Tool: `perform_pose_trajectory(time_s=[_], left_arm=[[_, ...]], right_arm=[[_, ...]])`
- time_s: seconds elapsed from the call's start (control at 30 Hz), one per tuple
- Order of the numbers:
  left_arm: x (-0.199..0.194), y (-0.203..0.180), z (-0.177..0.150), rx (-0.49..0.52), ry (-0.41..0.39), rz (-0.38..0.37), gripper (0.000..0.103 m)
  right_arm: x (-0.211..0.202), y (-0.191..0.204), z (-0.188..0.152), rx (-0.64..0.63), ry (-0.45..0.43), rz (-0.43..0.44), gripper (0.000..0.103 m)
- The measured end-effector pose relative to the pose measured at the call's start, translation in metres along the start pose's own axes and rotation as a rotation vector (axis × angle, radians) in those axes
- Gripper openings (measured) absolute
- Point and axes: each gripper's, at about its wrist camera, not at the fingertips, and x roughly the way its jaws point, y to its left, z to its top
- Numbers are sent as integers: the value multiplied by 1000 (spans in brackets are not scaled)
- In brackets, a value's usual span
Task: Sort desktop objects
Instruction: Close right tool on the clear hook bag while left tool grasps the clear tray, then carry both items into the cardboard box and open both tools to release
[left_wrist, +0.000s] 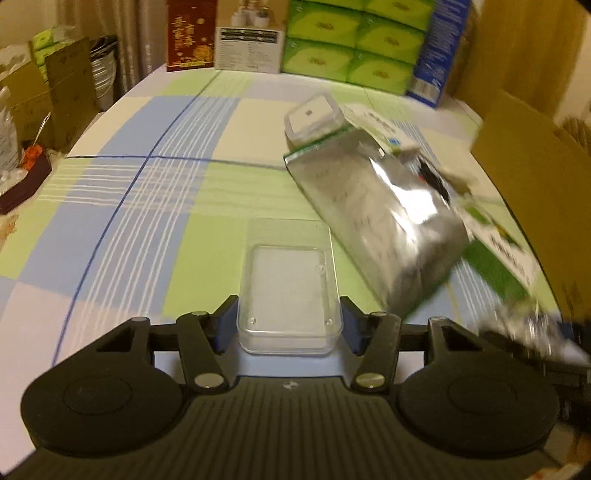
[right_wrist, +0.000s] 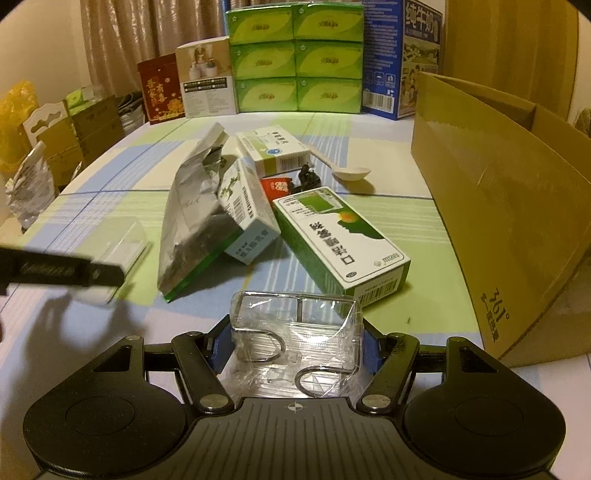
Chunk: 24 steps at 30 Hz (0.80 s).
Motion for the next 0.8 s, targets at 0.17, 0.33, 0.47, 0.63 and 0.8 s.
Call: perform_pose_trajectory(time_s=[0.17, 0.33, 0.47, 0.63, 0.8], left_arm=[[-16, -3, -14, 50, 3, -5, 53], [-9, -3, -9, 45, -16, -1, 61], [0, -6, -4, 68, -14, 6, 59], [-3, -9, -9, 86, 1, 15, 52], [-24, -15, -22, 82, -5, 10, 51]], right_arm=[[-5, 0, -7, -13, 4, -1, 64], [-5, 1, -8, -19, 4, -3, 64], [-6, 0, -8, -19, 4, -3, 64], [-7, -1, -8, -24, 4, 5, 64], [-17, -2, -11, -33, -2, 11, 63]])
